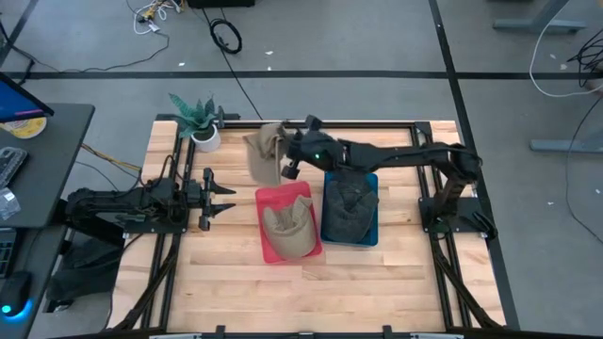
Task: Pick & Place hat
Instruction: Put the brown cap into the red bin
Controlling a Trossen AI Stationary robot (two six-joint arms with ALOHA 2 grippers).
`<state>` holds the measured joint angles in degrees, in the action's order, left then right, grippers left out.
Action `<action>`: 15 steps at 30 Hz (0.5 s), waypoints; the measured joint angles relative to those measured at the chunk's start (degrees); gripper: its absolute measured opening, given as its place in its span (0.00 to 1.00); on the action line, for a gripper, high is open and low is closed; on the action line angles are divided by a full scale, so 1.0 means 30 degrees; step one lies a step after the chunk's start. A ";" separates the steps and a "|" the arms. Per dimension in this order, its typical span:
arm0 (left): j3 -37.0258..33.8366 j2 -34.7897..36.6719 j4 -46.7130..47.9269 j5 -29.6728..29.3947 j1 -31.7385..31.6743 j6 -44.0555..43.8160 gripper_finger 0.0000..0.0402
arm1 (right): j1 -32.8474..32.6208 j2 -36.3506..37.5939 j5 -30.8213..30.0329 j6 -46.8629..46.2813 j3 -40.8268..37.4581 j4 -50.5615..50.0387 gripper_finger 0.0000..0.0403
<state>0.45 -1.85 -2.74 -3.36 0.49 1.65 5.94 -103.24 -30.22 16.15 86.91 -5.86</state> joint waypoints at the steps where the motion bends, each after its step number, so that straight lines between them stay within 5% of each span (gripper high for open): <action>1: 0.0002 0.0000 0.0000 0.0000 -0.0001 -0.0002 0.44 | -0.0378 0.0096 -0.0543 0.0458 0.0000 0.0190 0.01; 15: 0.0006 -0.0007 0.0000 0.0000 0.0001 -0.0007 0.44 | -0.5346 0.0262 -0.7171 0.9493 0.0000 0.4705 0.01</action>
<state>0.47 -1.87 -2.74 -3.36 0.49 1.63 -10.10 -102.45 -51.73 44.63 86.91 8.26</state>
